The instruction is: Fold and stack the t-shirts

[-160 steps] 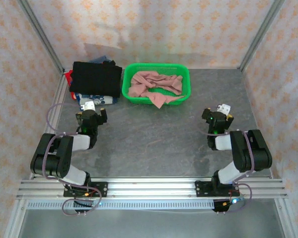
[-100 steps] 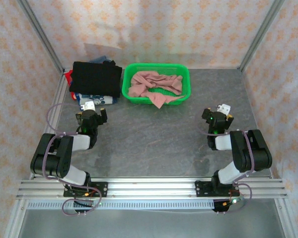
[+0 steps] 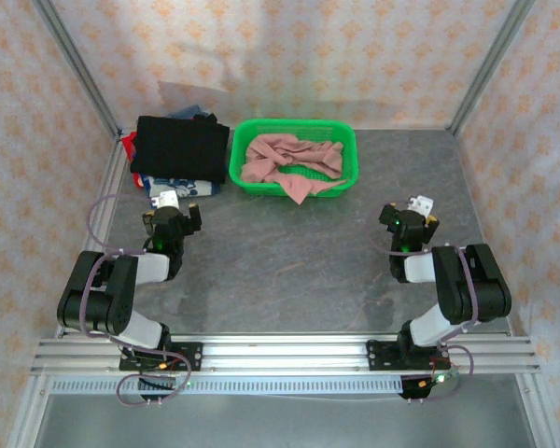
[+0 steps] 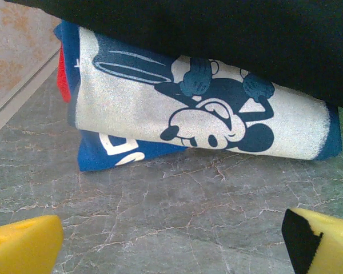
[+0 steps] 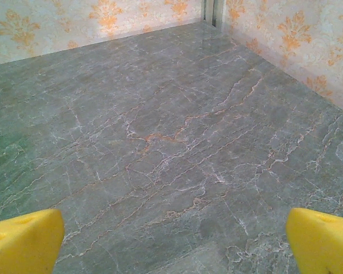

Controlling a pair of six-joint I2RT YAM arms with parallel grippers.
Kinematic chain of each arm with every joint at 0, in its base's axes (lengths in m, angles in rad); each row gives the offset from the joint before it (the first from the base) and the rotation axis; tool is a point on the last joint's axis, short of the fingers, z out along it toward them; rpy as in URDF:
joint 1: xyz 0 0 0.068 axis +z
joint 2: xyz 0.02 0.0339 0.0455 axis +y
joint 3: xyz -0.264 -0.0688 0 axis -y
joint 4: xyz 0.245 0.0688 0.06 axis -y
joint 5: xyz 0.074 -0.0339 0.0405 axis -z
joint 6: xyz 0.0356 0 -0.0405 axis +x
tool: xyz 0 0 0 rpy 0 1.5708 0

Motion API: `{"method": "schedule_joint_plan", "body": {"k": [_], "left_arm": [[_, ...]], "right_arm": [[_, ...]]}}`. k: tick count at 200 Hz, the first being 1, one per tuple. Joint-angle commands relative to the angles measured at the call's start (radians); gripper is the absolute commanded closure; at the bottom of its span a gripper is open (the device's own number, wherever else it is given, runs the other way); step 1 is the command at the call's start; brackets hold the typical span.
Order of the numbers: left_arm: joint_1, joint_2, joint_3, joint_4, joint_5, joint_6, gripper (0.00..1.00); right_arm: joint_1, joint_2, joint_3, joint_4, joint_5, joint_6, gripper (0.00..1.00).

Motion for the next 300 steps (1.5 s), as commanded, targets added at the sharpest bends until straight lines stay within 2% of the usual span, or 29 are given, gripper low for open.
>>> {"method": "schedule_joint_plan", "body": {"k": [1,11,16,25,36,50,74,94,117,140,162,179,211,242,281,300], "left_arm": [[-0.004,-0.006,0.018,0.012,-0.025,0.020,0.00],[-0.003,-0.023,0.018,0.006,-0.015,0.028,0.00],[-0.003,-0.056,0.038,-0.057,-0.008,0.027,0.00],[-0.004,-0.117,0.089,-0.197,-0.019,0.023,0.00],[-0.004,-0.204,0.123,-0.301,-0.024,0.015,0.00],[-0.004,-0.324,0.157,-0.421,0.009,0.000,0.00],[-0.005,-0.480,0.292,-0.730,0.042,-0.117,0.00],[-0.013,-0.533,0.442,-1.003,0.078,-0.243,0.00],[-0.023,-0.518,0.645,-1.296,0.136,-0.358,0.00],[-0.045,-0.447,0.819,-1.487,0.245,-0.407,0.00],[-0.089,-0.370,0.936,-1.591,0.292,-0.415,0.00],[-0.118,-0.302,0.983,-1.599,0.364,-0.433,0.00],[-0.158,-0.128,1.041,-1.570,0.481,-0.480,0.00],[-0.169,0.034,1.111,-1.541,0.509,-0.507,0.03],[-0.173,0.174,1.205,-1.507,0.535,-0.560,0.09],[-0.187,0.192,1.226,-1.490,0.535,-0.577,0.09]], "right_arm": [[-0.001,-0.005,0.011,0.024,-0.003,0.009,0.01],[0.001,-0.049,0.016,-0.034,0.005,0.011,0.01],[0.002,-0.082,0.017,-0.060,-0.001,0.002,0.01],[0.024,-0.161,0.025,-0.133,0.078,0.003,0.01],[0.029,-0.279,0.057,-0.327,0.109,0.046,0.01],[0.029,-0.398,0.113,-0.545,0.066,0.072,0.01],[0.032,-0.542,0.252,-0.937,0.038,0.217,0.01],[0.033,-0.606,0.357,-1.150,-0.096,0.300,0.01],[0.034,-0.605,0.482,-1.259,-0.369,0.329,0.01],[0.049,-0.460,0.701,-1.416,-0.571,0.348,0.01],[0.107,-0.287,0.920,-1.534,-0.665,0.332,0.01],[0.169,-0.136,1.098,-1.634,-0.721,0.296,0.01],[0.298,0.159,1.426,-1.834,-0.687,0.192,0.00],[0.370,0.411,1.688,-1.971,-0.649,0.127,0.02],[0.400,0.665,1.983,-2.117,-0.554,0.062,0.06],[0.401,0.734,2.050,-2.138,-0.546,0.044,0.07]]}}
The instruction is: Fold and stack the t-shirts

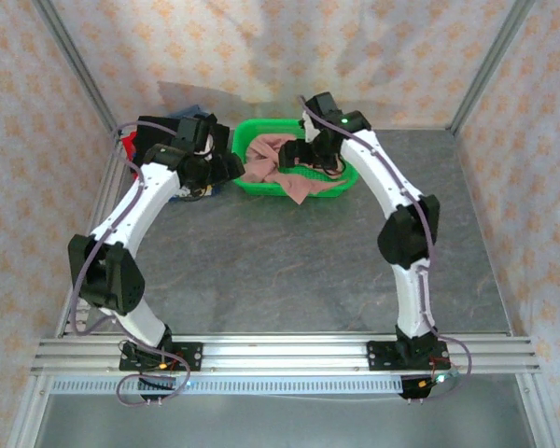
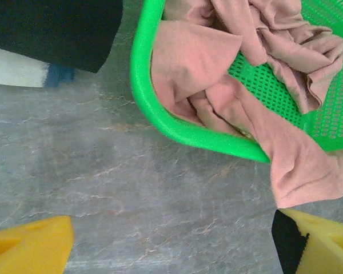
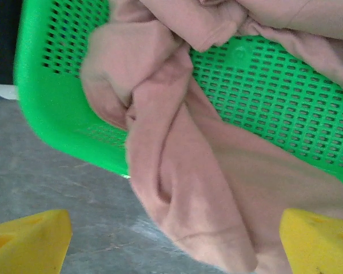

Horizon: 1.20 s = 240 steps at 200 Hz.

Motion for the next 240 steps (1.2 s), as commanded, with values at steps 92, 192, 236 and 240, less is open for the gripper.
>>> {"method": "schedule_joint_plan", "body": {"k": [92,192,236,240], "left_arm": [[-0.035,0.011,-0.030,0.083,0.023,-0.092,0.10],[-0.035,0.193,0.013,0.111,-0.060,-0.158,0.11],[-0.039,0.292,0.089,0.100,-0.088,-0.191,0.14],[-0.040,0.301,0.100,0.098,-0.090,-0.194,0.14]], "right_arm": [[0.007,0.160,0.091,-0.053,0.005,-0.031,0.50],[0.006,-0.228,0.038,0.133,-0.038,0.121,1.00],[0.007,-0.519,-0.009,0.139,-0.084,0.155,1.00],[0.007,-0.544,-0.012,0.134,-0.084,0.159,1.00]]}}
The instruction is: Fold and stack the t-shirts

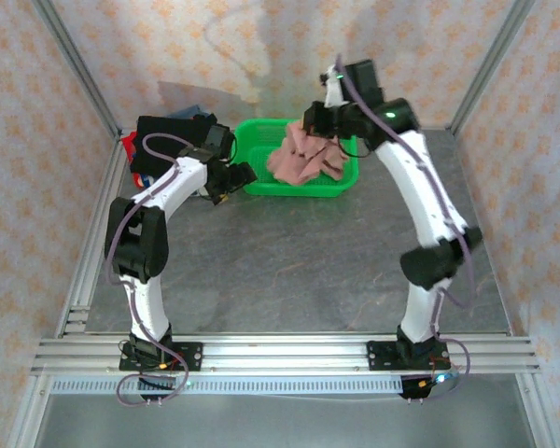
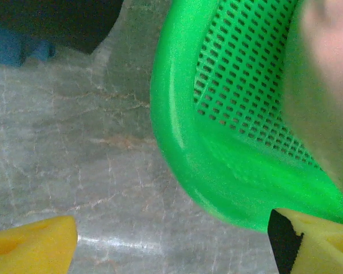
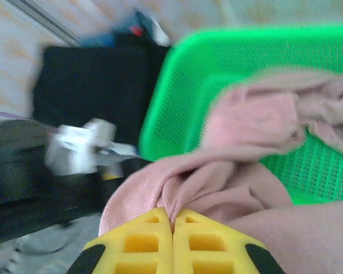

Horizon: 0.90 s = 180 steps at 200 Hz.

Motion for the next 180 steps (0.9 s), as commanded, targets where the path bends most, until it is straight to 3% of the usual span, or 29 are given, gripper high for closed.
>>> {"method": "schedule_joint_plan", "body": {"k": [1,24,49,98,133,163,180], "left_arm": [[-0.010,0.038,0.073,-0.009,-0.049,-0.034,0.14],[-0.026,0.103,0.150,-0.041,-0.069,-0.030,0.16],[-0.042,0.168,0.222,-0.060,-0.058,-0.033,0.27],[-0.077,0.226,0.286,-0.099,-0.040,-0.004,0.54],[-0.086,0.194,0.249,-0.092,-0.028,0.001,0.73],[-0.087,0.134,0.179,-0.056,-0.040,-0.018,0.82],[-0.087,0.110,0.166,-0.050,-0.039,-0.030,0.97]], "right_arm": [[0.006,-0.161,-0.010,0.019,-0.033,0.038,1.00],[0.005,-0.282,-0.029,0.015,-0.092,0.078,1.00],[0.006,-0.378,-0.054,0.018,-0.161,0.142,1.00],[-0.040,-0.575,-0.321,0.007,-0.037,0.129,1.00],[-0.127,-0.629,-0.453,0.040,-0.049,0.147,1.00],[-0.194,-0.631,-0.529,0.068,-0.057,0.150,1.00],[-0.234,-0.619,-0.551,0.095,-0.035,0.157,1.00]]}}
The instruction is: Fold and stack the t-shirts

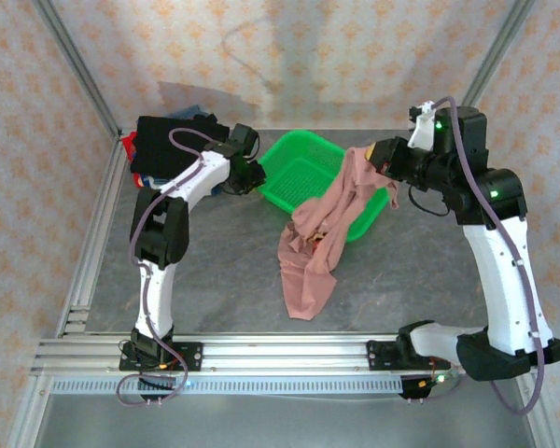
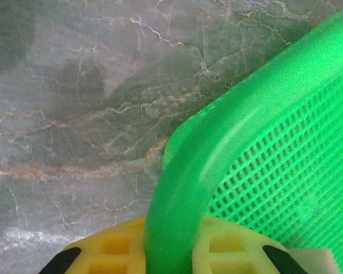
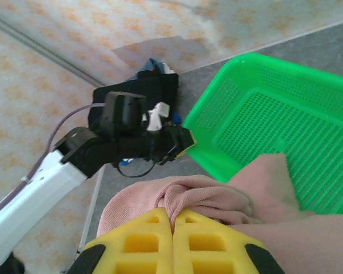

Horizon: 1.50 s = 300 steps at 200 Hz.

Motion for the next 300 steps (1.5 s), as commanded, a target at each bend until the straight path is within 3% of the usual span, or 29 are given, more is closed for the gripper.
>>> {"method": "schedule_joint_plan", "body": {"k": [1,51,107,157,200,228,300], "left_arm": [[-0.009,-0.075,-0.035,-0.016,-0.032,0.006,0.98],[-0.009,-0.262,-0.070,-0.016,-0.064,-0.010,1.00],[0.049,-0.619,-0.179,-0.172,-0.254,0.002,1.00],[0.348,-1.066,-0.456,-0.295,-0.278,-0.049,1.00],[0.640,-1.247,-0.595,-0.444,-0.243,-0.020,1.00],[0.811,-1.280,-0.640,-0.522,-0.226,0.056,1.00],[1.006,-1.406,-0.898,-0.511,-0.268,-0.182,1.00]], "right_arm": [[-0.047,-0.013,-0.022,0.097,0.024,0.017,1.00],[-0.170,0.057,0.081,0.122,0.049,-0.009,1.00],[-0.243,0.128,0.145,0.143,0.084,-0.008,1.00],[-0.244,0.177,0.076,0.227,0.022,0.035,1.00],[-0.246,0.242,0.073,0.257,-0.021,0.055,1.00],[-0.246,0.263,0.074,0.259,-0.033,0.048,1.00],[-0.246,0.296,0.040,0.244,-0.038,0.017,1.00]]}}
